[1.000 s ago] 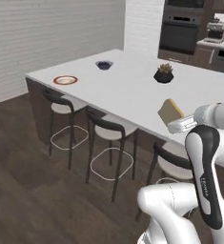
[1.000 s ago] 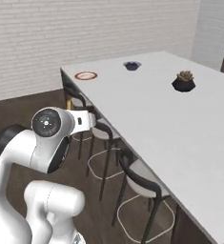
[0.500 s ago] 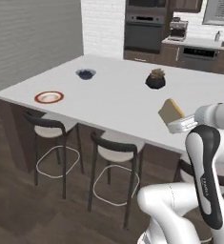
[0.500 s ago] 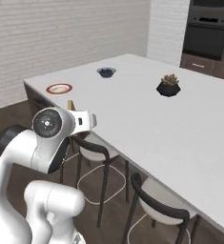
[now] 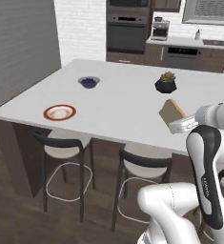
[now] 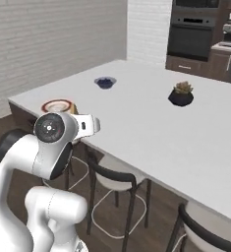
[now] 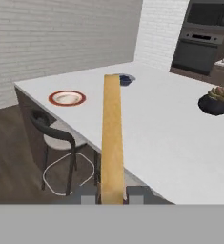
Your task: Start the toaster. Once the lever pops up, take the bread to the plate on the dining counter.
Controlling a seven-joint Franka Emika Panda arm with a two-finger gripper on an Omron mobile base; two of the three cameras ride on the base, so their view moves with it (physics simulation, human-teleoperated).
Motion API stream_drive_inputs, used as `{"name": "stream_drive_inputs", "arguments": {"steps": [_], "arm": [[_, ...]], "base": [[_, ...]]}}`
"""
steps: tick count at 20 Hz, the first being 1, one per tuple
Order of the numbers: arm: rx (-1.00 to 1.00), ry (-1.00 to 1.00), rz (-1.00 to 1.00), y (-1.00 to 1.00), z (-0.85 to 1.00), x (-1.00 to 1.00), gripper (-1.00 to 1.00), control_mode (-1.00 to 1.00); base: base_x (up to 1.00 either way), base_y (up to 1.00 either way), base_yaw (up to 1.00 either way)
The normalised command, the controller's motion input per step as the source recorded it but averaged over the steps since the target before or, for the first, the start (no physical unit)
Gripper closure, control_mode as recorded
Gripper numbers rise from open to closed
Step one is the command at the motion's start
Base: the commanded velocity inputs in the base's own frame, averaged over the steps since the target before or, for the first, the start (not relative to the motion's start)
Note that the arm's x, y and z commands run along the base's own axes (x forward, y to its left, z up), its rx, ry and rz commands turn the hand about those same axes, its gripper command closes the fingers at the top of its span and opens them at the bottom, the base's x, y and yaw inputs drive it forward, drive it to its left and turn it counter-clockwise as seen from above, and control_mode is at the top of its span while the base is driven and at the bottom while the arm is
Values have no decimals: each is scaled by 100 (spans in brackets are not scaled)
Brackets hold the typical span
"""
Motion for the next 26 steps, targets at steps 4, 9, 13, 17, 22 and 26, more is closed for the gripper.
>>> {"name": "stream_drive_inputs", "arguments": {"steps": [4, 9, 13, 17, 22, 26], "arm": [[0, 0, 0, 0, 0, 0, 100, 100], [0, 0, 0, 0, 0, 0, 100, 100], [0, 0, 0, 0, 0, 0, 100, 100], [0, 0, 0, 0, 0, 0, 100, 100], [0, 0, 0, 0, 0, 0, 100, 100], [0, 0, 0, 0, 0, 0, 100, 100]], "base": [[31, 100, -33], [18, 100, -32], [5, 100, -31], [20, 100, -32], [8, 97, -29], [3, 48, -15]]}}
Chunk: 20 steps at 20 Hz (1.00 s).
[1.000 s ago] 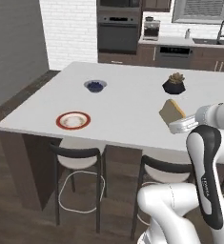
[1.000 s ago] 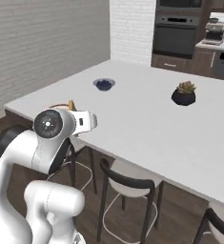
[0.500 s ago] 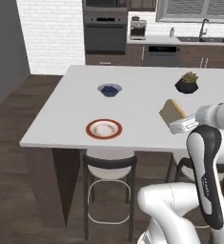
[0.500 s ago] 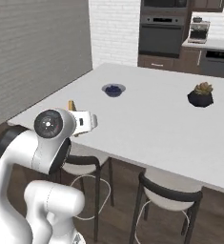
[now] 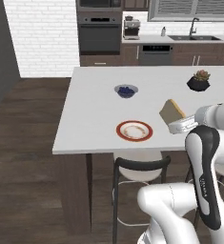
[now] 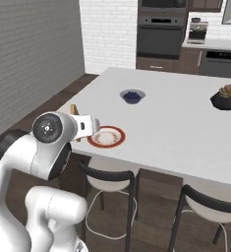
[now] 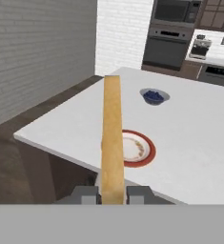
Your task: Start the toaster. Once the lever pops up, take the bread to the plate on the dining counter.
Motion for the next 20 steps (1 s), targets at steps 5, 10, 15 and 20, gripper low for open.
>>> {"name": "stream_drive_inputs", "arguments": {"steps": [5, 10, 15, 20], "arm": [[0, 0, 0, 0, 0, 0, 100, 100], [0, 0, 0, 0, 0, 0, 100, 100], [5, 0, 0, 1, 0, 19, 100, -100], [18, 9, 5, -8, 0, 72, 100, -100]], "base": [[16, 12, -1], [14, 15, 0], [9, 4, 0], [0, 0, 0]]}}
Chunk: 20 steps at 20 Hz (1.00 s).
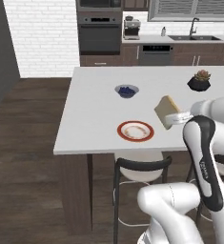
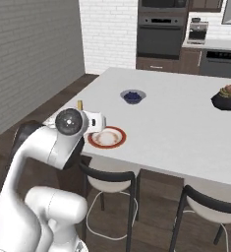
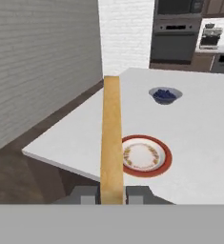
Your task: Start the toaster. Once the lever pops up, take the bread to the plate on the dining counter.
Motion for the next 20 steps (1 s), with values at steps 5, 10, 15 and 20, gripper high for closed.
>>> {"name": "stream_drive_inputs", "arguments": {"steps": [5, 10, 15, 20], "arm": [[17, 20, 15, -16, -31, 99, 100, -100], [2, 27, 5, 0, -65, 100, 100, -100], [3, 21, 5, -5, -55, 80, 100, -100], [16, 14, 8, -30, -28, 42, 100, -100]], "base": [[0, 0, 0], [0, 0, 0], [0, 0, 0], [0, 0, 0]]}}
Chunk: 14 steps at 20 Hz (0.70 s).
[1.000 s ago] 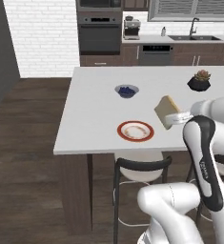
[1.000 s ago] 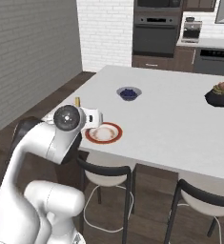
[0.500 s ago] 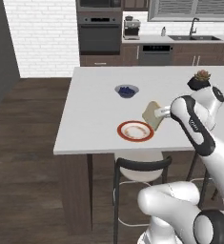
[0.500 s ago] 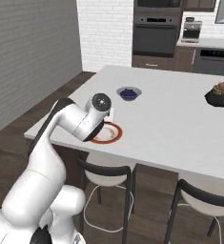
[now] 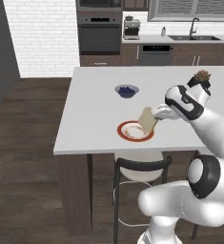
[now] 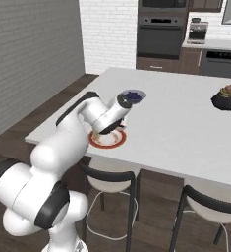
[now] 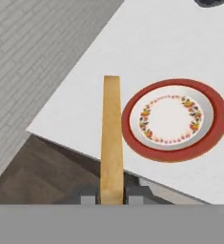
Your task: Start the toaster. Once the lever pops up, take the bread to the plate on the dining counter.
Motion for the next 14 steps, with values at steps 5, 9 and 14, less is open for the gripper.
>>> {"name": "stream_drive_inputs", "arguments": {"steps": [5, 9, 14], "arm": [[13, 11, 8, -10, -42, 32, 100, -100], [8, 9, 4, 0, -33, 33, 100, -100], [3, 7, 1, 1, -27, 30, 100, -100]], "base": [[0, 0, 0], [0, 0, 0], [0, 0, 0]]}}
